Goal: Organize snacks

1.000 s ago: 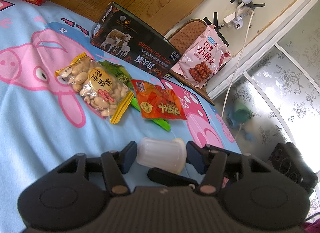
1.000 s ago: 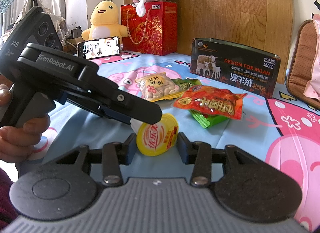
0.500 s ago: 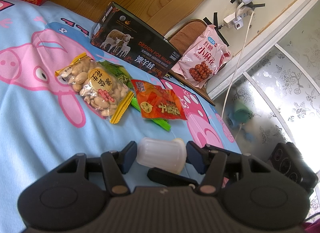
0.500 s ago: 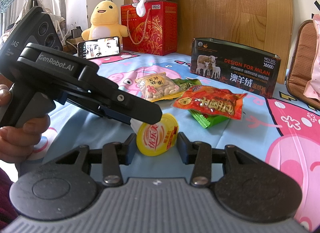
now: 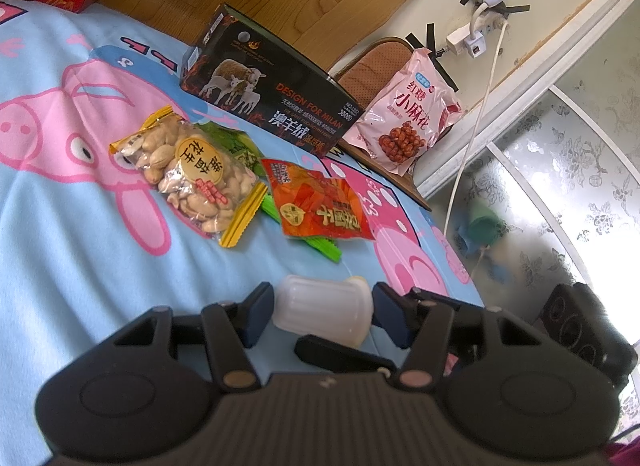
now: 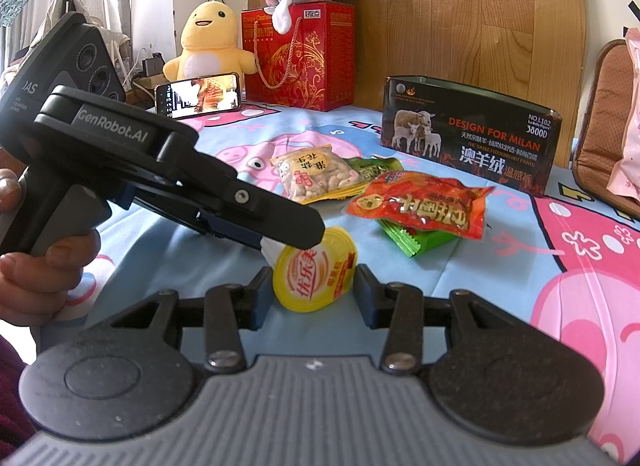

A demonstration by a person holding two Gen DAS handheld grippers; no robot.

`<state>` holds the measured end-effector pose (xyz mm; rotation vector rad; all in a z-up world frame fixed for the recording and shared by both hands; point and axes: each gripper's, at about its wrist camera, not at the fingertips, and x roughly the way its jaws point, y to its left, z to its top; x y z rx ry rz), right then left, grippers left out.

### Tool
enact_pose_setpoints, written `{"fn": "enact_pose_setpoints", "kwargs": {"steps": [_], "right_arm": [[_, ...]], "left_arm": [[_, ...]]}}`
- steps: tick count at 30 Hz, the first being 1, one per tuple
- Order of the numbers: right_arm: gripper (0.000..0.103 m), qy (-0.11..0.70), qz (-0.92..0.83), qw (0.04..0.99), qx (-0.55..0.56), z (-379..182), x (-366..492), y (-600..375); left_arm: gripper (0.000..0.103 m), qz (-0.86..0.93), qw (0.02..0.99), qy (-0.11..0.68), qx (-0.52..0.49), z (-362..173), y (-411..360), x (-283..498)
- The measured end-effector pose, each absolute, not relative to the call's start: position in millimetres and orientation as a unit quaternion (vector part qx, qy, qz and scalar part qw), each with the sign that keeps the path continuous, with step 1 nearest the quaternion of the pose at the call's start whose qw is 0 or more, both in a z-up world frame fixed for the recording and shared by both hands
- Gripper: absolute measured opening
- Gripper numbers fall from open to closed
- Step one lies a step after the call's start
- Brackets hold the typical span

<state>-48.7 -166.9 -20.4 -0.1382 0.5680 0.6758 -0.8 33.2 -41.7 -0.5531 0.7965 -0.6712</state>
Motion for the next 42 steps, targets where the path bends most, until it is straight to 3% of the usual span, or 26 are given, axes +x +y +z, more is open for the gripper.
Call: {"fn": "enact_pose_setpoints", "kwargs": {"steps": [42], "right_arm": [[0.048,0.277,0.318,0.905,-0.052,-21.5,-51.5,-167.8]], "left_arm": [[0.055,-0.321,0.830,0.372,-0.263,-42.9,30.9,0.1]]}}
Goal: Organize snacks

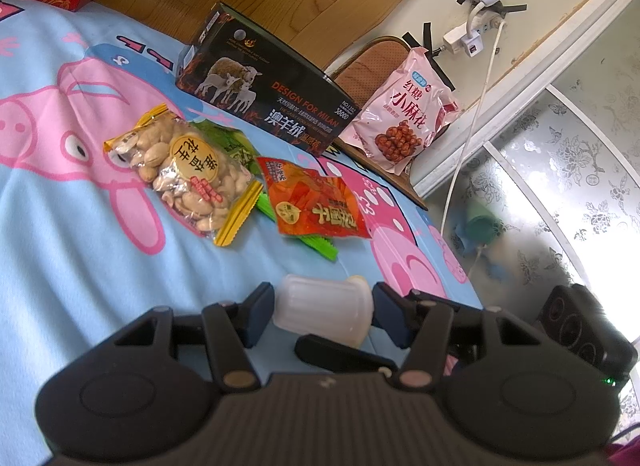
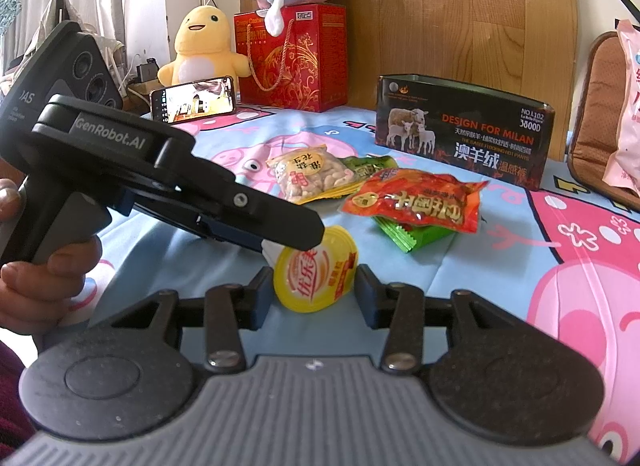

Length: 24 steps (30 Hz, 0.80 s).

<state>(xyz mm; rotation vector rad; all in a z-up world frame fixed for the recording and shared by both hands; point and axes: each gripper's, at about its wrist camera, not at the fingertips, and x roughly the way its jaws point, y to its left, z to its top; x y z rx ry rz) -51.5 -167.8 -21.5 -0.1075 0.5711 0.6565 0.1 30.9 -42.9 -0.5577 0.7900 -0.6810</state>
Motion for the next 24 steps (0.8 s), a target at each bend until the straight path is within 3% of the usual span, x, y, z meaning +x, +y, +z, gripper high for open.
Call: {"fn": "enact_pose_setpoints", "kwargs": {"steps": [24], "right_arm": [[0.047,0.275,0.317,0.906,-0.054,-22.0,-52.1,-167.3]], "left_arm": [[0.055,-0.321,0.830,0.371,-0.263,-42.7,31.0,-0.8]]}}
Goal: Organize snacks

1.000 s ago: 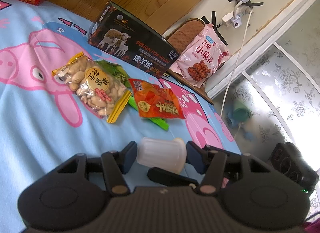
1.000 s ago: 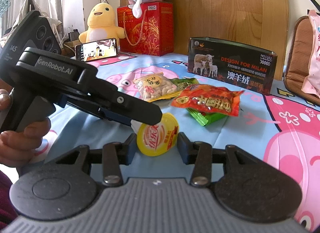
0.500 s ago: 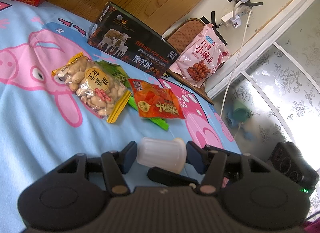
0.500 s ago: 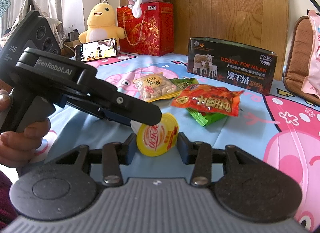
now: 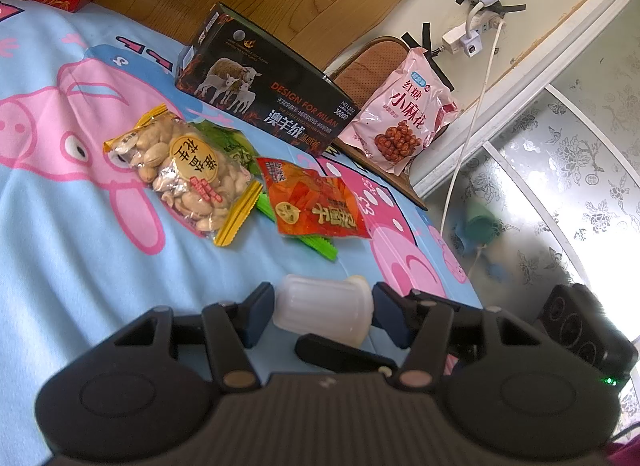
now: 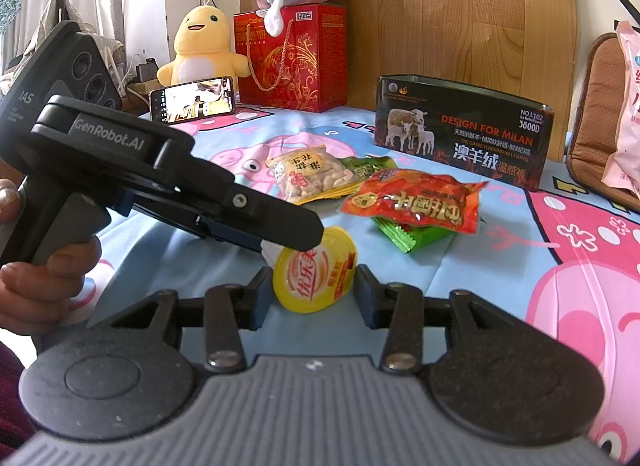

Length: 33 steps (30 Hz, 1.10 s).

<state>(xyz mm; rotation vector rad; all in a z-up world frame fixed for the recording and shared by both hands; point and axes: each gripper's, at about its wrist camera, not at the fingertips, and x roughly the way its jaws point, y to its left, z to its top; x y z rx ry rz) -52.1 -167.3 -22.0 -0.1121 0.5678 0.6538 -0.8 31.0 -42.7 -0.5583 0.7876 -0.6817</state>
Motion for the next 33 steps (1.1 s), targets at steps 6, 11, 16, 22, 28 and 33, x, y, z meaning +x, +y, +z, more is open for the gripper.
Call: {"fn": "enact_pose_setpoints", "kwargs": {"steps": [6,11,16,22,28,33], "right_arm": [[0.047,0.275,0.317,0.906,-0.054,-22.1,-52.2,-167.0],[0.046,0.274,0.317,0.906,-0.055,-22.1,-51.9,-167.4],[0.046,0.274,0.317,0.906,-0.056,-22.2,-52.3,-167.4],[0.046,0.273,0.316,0.907,-0.057,-22.4,-52.5,-167.2],[0.046,0.256,0.315,0.913,-0.049,-17.8,-55.5,-170.0],[0.045,0.225,0.315,0.922,-0.027,1.3,-46.6,-175.3]], "left_arm": [[0.055,-0.321,0.831,0.371,-0.263,-42.7,30.9,-1.0],[0.055,-0.321,0.831,0.371,-0.263,-42.8,30.8,-1.2],[0.055,-0.321,0.831,0.371,-0.263,-42.7,30.6,-1.5],[0.055,-0.321,0.831,0.372,-0.262,-41.9,30.6,-1.0],[0.053,-0.325,0.835,0.365,-0.254,-28.9,30.3,1.8],[0.053,-0.336,0.839,0.353,-0.241,-6.1,26.4,20.1]]}}
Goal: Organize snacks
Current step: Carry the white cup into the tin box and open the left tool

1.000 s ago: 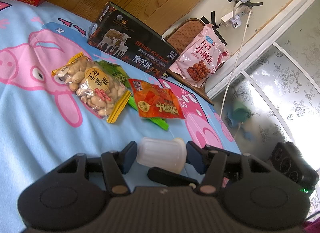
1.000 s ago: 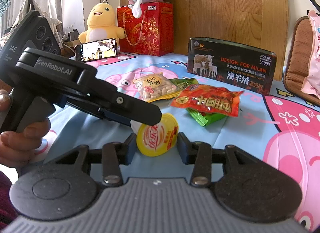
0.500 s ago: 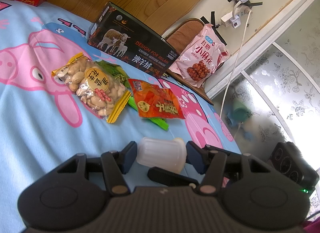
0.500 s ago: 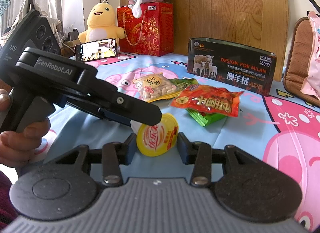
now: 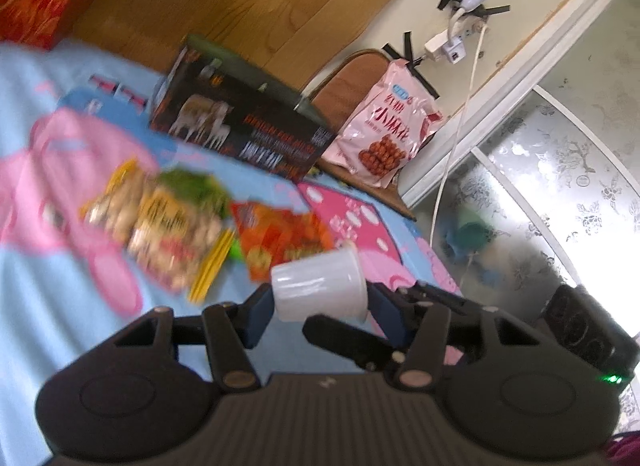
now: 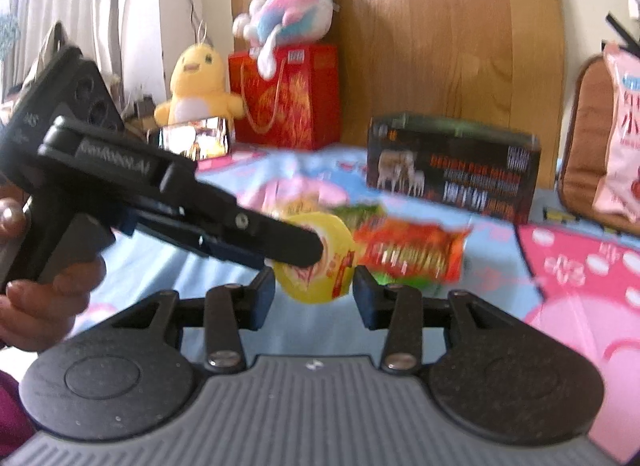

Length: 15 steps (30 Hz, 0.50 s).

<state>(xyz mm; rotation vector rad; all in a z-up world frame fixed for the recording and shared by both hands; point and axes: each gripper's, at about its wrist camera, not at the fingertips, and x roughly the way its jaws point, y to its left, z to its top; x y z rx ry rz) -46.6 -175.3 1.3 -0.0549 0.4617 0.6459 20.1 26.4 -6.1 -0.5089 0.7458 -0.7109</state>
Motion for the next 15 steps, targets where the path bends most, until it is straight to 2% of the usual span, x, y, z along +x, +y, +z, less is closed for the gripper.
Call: {"fn": "enact_pose_setpoints", "kwargs": {"steps": [9,15], "right_arm": [[0.045,0.162,0.303,0.939,-0.023,47.5,23.7,-178.5],[0.046,0.155,0.273,0.949,-0.037,59.9,98.7,-164.7]], "left_arm": [[0.053,-0.326,0.874,0.298,-0.202,54.3,15.3,99.7],[0.054,-0.272,0.901,0.290,-0.175,65.7,4.0,170.7]]}}
